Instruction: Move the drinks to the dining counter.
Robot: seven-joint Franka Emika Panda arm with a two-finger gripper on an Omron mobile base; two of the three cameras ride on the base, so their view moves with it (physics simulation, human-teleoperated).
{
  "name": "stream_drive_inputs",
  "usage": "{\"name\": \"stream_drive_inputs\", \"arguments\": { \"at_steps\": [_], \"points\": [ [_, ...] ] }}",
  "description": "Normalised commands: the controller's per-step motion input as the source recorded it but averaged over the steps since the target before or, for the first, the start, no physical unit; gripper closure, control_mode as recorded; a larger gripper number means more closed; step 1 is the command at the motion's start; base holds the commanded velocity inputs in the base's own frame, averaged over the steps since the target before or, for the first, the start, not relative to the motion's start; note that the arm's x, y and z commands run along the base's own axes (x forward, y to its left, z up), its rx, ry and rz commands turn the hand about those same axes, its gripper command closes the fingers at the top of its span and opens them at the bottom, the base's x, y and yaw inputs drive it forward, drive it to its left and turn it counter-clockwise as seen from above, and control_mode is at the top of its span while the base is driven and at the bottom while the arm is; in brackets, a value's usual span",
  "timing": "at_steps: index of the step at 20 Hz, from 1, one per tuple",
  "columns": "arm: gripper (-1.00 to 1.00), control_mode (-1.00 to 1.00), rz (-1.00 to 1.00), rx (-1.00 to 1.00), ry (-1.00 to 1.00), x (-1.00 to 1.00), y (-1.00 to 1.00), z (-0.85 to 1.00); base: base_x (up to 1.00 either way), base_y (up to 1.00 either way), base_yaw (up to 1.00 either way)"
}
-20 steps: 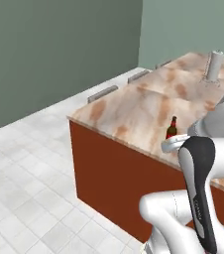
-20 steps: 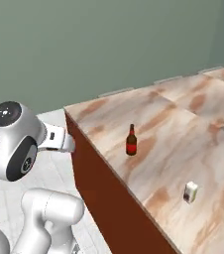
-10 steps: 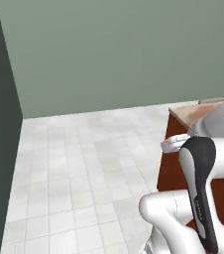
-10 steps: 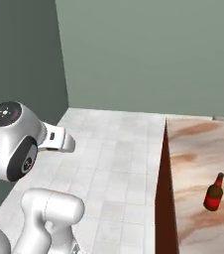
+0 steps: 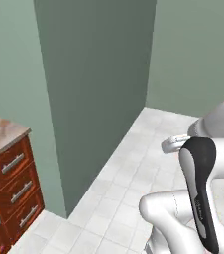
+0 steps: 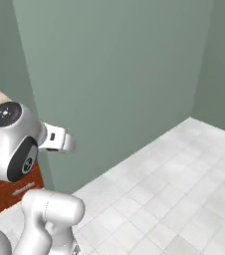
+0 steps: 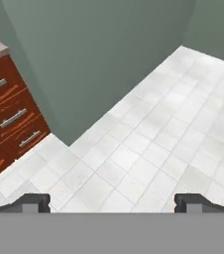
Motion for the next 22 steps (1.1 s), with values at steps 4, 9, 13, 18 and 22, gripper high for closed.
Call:
{"name": "stream_drive_inputs", "arguments": {
  "at_steps": [4,9,13,18,22],
  "points": [
    [-1.0,1.0,0.0,0.0,0.0,0.0,0.0,0.0,-0.01,0.32,1.0],
    [-1.0,1.0,0.0,0.0,0.0,0.0,0.0,0.0,0.27,0.38,0.89],
    [-1.0,1.0,0.0,0.0,0.0,0.0,0.0,0.0,0.99,0.02,0.35],
    [-1.0,1.0,0.0,0.0,0.0,0.0,0.0,0.0,1.0,-0.02,0.06],
    [-1.0,1.0,0.0,0.0,0.0,0.0,0.0,0.0,0.96,-0.03,0.0]
  ]
}}
